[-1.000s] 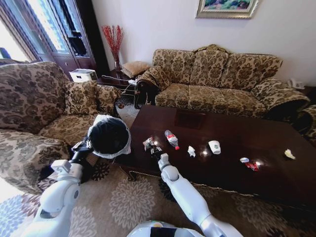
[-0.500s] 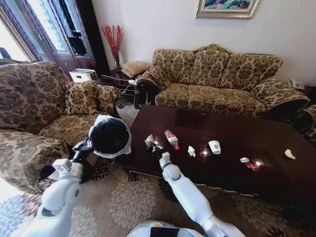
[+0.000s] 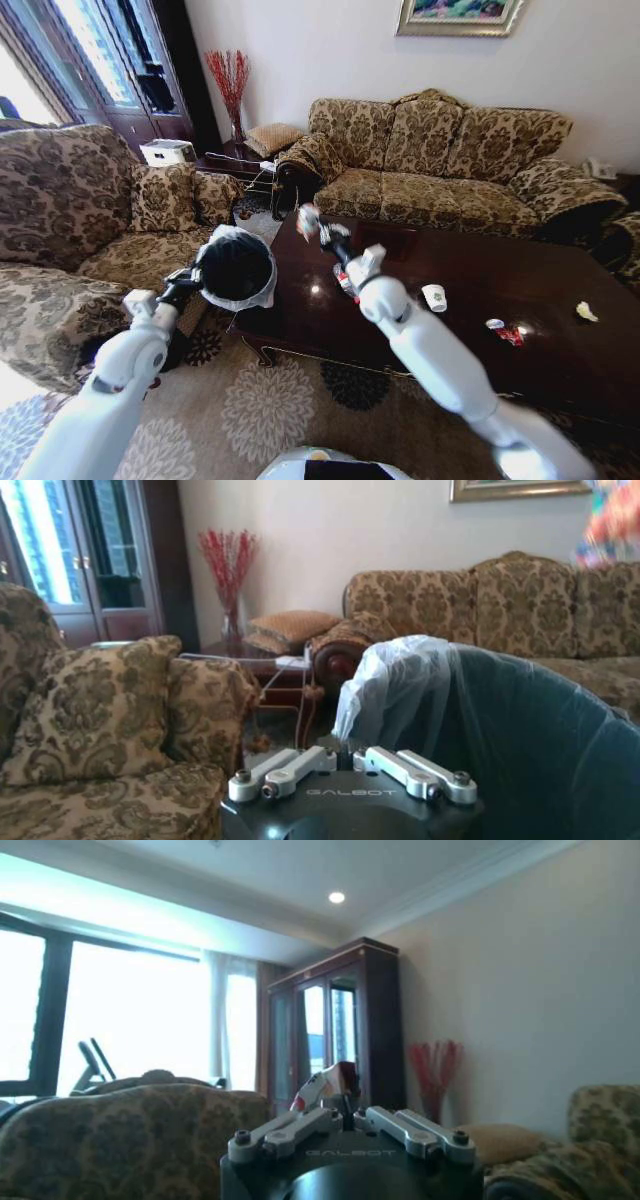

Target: Move to the front of the table and place the trash on the table into the trash bin.

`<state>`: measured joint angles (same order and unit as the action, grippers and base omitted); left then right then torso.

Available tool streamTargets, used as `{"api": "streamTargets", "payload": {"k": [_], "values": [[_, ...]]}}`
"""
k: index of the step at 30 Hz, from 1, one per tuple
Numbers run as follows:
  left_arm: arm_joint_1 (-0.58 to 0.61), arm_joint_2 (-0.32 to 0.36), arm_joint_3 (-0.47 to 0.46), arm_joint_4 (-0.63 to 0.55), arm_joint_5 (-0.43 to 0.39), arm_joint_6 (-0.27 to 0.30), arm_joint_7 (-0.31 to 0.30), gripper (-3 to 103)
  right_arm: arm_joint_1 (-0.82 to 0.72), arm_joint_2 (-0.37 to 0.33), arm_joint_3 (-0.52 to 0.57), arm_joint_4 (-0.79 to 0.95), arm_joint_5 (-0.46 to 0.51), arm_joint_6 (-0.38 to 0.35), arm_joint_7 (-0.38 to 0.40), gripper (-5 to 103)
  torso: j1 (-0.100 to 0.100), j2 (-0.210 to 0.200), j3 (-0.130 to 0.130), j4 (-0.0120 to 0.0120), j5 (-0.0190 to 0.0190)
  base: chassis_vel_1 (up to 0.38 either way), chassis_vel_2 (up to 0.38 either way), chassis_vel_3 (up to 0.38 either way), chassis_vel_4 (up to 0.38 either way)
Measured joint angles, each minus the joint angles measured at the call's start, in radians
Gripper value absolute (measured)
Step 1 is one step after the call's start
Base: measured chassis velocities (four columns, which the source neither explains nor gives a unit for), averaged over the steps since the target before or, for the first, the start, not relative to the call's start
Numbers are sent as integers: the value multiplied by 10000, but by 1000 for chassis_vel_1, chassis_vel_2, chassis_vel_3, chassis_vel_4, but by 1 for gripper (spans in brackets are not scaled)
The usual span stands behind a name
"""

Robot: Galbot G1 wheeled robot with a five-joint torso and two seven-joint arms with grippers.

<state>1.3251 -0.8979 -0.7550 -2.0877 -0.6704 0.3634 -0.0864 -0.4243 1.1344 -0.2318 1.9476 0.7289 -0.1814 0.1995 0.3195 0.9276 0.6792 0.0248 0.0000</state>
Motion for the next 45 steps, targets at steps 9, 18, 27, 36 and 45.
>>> {"api": "streamTargets", "payload": {"k": [9,18,27,36,45], "values": [[-796,843,550,-36,-973,505,-215,3,160,-19,-2176,390,367,-902,113,-3,-1,0,0,-12,2,0,0,0,0],[-309,754,-87,-544,-1086,554,-157,3,563,606,-2345,-327,-77,-920,417,34,-2,0,-1,-4,-1,0,0,0,0],[-178,671,-370,-562,-1099,509,-27,3,210,343,-1061,-259,-132,-934,1281,66,-2,0,-2,-5,0,0,0,0,0],[120,374,-521,-559,-558,409,204,3,-2346,-701,1471,-697,-1318,-1350,894,97,-2,0,-2,-9,4,0,0,0,0],[317,218,-551,-730,-246,434,215,3,-4734,-762,2888,-690,-2296,-1331,774,100,-3,0,-1,-8,0,0,0,0,0]]}}
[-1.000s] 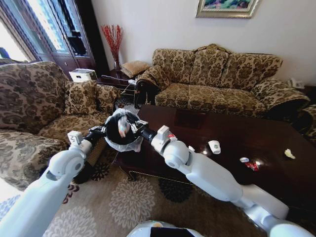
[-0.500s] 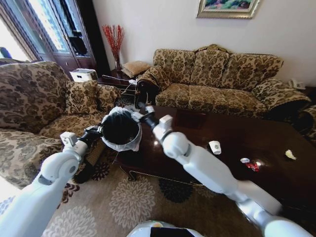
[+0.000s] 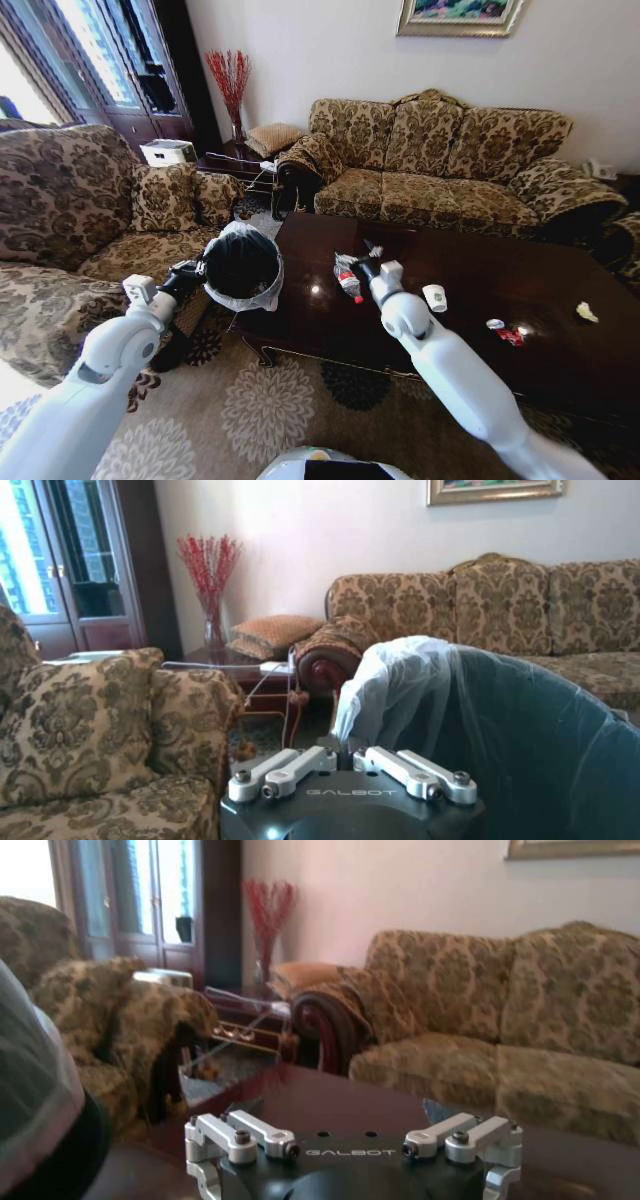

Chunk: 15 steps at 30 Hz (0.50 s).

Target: Move to the front of the table and place the trash on the table into the trash bin.

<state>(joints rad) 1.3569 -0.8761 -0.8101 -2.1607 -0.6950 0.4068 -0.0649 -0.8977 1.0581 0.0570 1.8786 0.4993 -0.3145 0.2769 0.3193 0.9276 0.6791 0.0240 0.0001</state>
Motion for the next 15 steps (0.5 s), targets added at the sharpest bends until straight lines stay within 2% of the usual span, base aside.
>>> {"api": "streamTargets", "payload": {"k": [5,8,15], "values": [[105,-102,-5,-73,204,-55,0,3,-1067,79,766,-10,-507,225,-74,100,0,0,-1,-1,-2,-16,-21,-19,-24],[119,-161,38,-148,227,-113,4,3,-1209,140,899,-105,-561,358,-164,100,0,0,-1,3,-1,-45,-50,-61,-58],[319,-273,-11,-373,164,-437,156,3,-1258,382,819,-546,-802,651,-195,100,-1,1,-1,-4,2,-85,-41,-44,-81]]}}
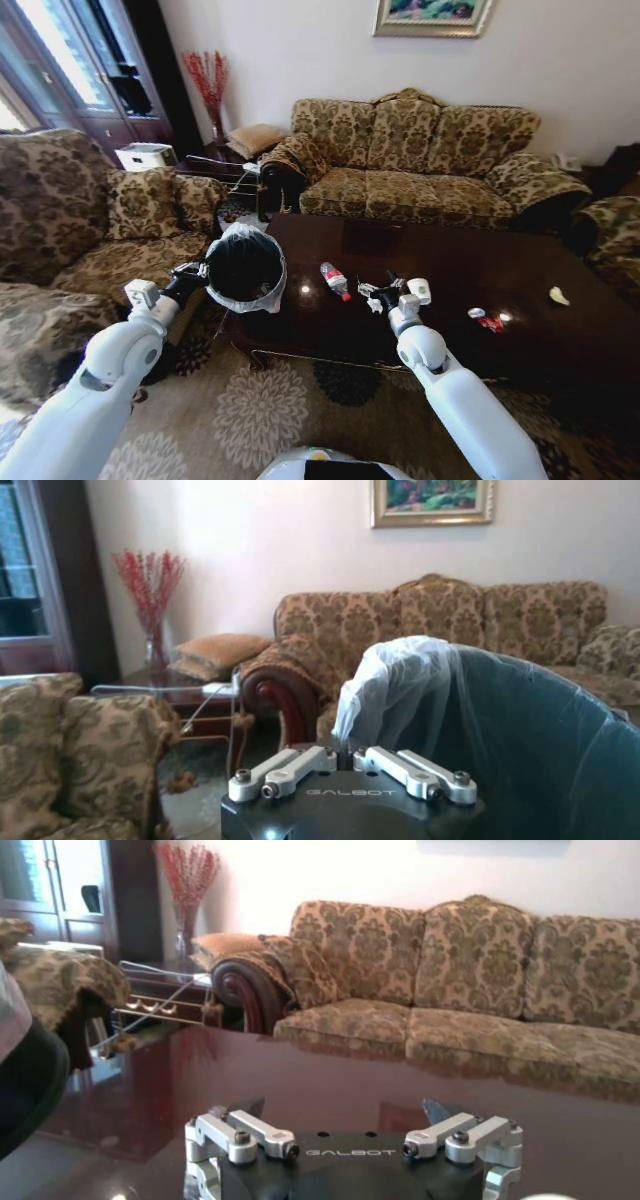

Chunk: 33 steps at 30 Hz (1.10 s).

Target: Move to the front of the table and place the trash on the table into the trash bin.

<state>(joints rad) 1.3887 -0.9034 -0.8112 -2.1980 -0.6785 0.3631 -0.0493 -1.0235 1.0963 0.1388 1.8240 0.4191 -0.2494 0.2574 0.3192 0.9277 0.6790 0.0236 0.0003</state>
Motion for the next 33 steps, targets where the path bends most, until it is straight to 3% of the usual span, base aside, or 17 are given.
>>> {"api": "streamTargets", "payload": {"k": [13,18,24,30,33], "values": [[510,-234,-204,-375,123,-150,71,3,113,222,-444,-545,-318,284,-290,100,-1,1,-1,9,-3,-141,136,140,-143],[571,-301,-175,-407,246,-154,46,3,117,235,-1263,-802,-22,596,-816,100,18,-4,8,-1,-2,-169,139,144,-143],[859,-486,-297,-603,316,-189,27,3,398,568,-2228,-1520,774,691,-1071,100,-7,-1,-2,7,-5,-41,16,9,-20],[1029,-542,-461,-696,335,-265,13,3,629,796,-2520,-2013,775,668,-1020,100,-12,2,-4,12,-4,29,-24,-15,27],[1057,-545,-529,-751,329,-284,4,3,748,940,-2534,-2249,818,648,-943,100,2,1,1,3,-4,0,0,0,0]]}}
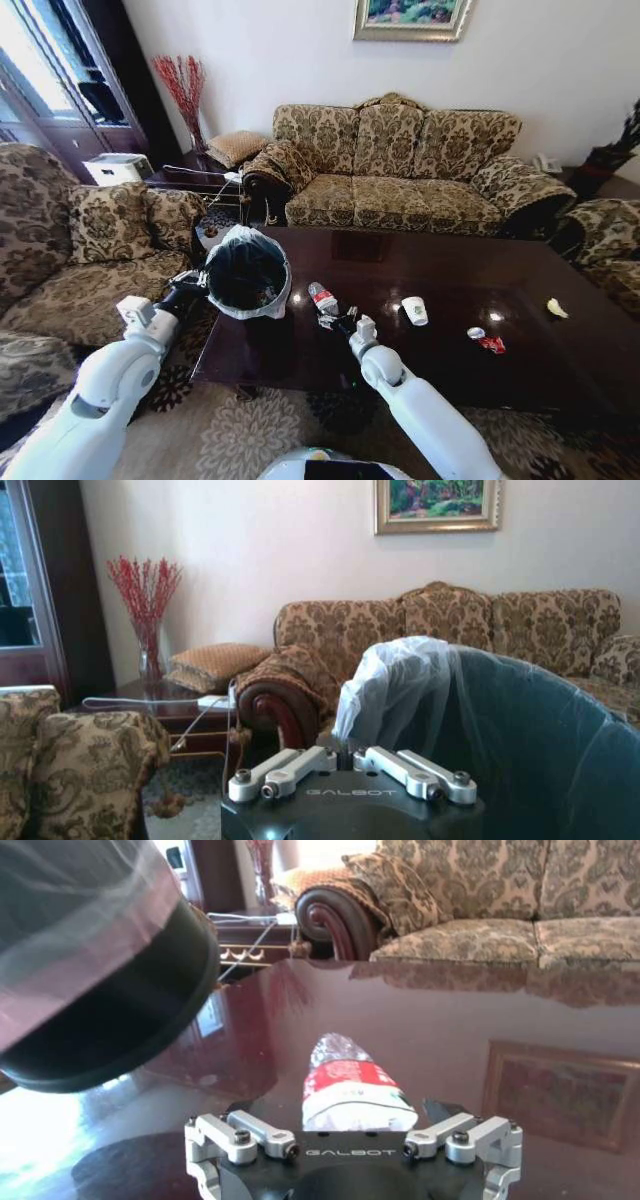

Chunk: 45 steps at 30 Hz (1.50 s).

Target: Move to the front of the table and place the trash on the table into the trash bin.

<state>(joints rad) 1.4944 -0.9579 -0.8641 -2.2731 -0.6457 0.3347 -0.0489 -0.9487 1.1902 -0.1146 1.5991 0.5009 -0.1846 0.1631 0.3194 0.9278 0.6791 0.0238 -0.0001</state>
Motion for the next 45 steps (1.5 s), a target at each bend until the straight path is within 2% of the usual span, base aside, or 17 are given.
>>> {"api": "streamTargets", "payload": {"k": [7,11,12,14,17,20,22,23,26,33,39,45], "values": [[-76,6,3,-5,-19,-3,-7,3,145,160,-27,-374,-30,13,-4,102,4,-2,2,0,2,0,0,0,0],[-120,19,10,4,-30,-3,-15,3,243,316,-83,-654,-90,76,-22,90,-2,-1,0,4,0,0,0,0,0],[-120,19,10,4,-30,-3,-15,3,243,316,-83,-654,-90,76,-22,90,-2,-1,0,4,0,0,0,0,0],[-145,27,10,19,-40,-2,-18,3,282,378,-66,-746,-86,73,4,83,-1,-1,1,4,0,0,0,0,0],[-179,38,16,29,-48,-3,-19,3,304,402,-45,-833,-74,71,17,79,0,-1,1,3,2,0,0,0,0],[-239,60,70,66,-52,-5,-20,3,310,408,-32,-922,-56,73,17,67,0,-1,0,1,1,0,0,0,0],[-258,68,96,74,-52,-6,-19,3,312,419,-24,-957,-56,82,14,67,0,-1,0,2,0,0,0,0,0],[-301,74,133,81,-52,-6,-22,3,313,450,-10,-1003,-62,95,10,59,-1,-1,-1,3,1,0,0,0,0],[-361,79,174,95,-52,-6,-24,3,306,486,11,-1044,-67,110,4,56,-1,0,-1,3,0,0,0,0,0],[-422,106,203,114,-57,-6,-25,3,252,558,91,-1131,-66,130,-1,33,-2,0,-2,2,0,0,0,0,0],[-426,103,204,116,-57,-16,-25,3,237,583,122,-1131,-38,130,9,22,-1,0,-1,1,1,0,0,0,0],[-406,79,203,97,-57,-19,-24,3,177,578,206,-1043,-19,122,36,4,-1,-1,0,6,2,0,0,0,0]]}}
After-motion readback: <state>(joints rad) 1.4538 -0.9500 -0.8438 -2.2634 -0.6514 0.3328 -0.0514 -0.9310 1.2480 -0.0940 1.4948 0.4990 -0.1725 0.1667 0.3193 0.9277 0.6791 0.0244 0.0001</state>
